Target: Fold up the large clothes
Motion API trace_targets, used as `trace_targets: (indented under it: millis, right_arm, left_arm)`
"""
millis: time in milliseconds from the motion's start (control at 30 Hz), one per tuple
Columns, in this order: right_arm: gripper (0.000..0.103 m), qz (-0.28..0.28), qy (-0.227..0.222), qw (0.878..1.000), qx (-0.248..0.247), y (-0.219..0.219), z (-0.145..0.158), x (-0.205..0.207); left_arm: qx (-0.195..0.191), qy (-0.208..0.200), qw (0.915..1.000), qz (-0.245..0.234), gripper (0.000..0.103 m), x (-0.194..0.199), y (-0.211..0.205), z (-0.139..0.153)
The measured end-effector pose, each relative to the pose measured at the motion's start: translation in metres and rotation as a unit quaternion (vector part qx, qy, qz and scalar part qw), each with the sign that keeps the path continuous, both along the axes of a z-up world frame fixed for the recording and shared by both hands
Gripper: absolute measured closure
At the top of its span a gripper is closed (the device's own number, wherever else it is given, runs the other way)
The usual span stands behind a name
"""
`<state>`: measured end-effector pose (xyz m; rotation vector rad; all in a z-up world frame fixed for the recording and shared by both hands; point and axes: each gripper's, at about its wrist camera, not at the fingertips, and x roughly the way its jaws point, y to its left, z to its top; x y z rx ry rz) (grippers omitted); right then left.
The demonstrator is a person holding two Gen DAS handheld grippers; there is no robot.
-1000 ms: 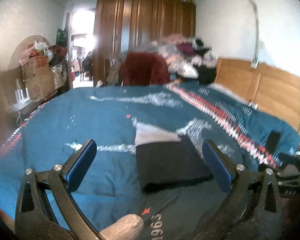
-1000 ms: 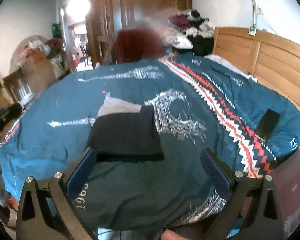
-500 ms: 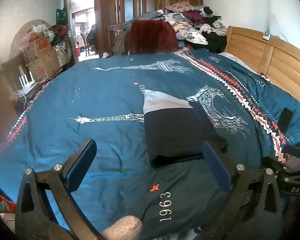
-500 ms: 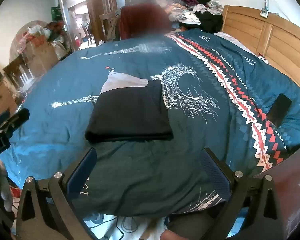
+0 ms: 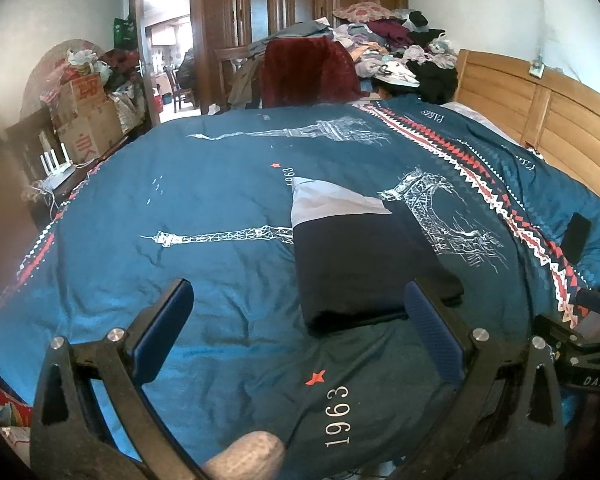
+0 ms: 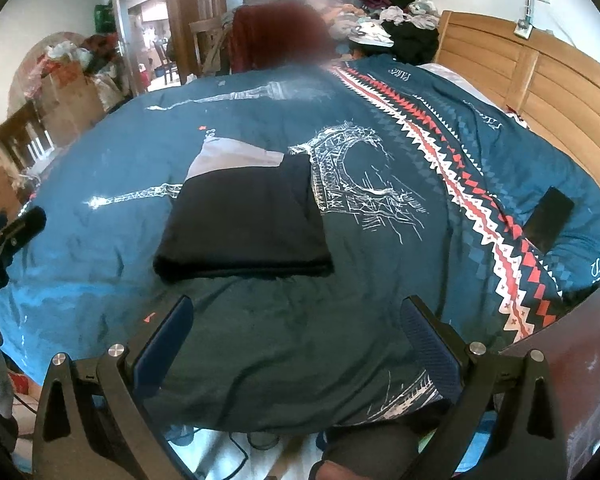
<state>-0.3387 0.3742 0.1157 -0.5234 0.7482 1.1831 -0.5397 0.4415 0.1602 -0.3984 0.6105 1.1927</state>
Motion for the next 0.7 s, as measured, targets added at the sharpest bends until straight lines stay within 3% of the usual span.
trace_targets:
  millis: [700]
  right_arm:
    - [0.000, -0.005, 0.006, 1.000, 0.006, -0.009, 0.005, 0.001]
  left_arm:
    - [0.014, 0.002, 0.9997, -0.018, 0.000, 0.008, -0.011, 0.006]
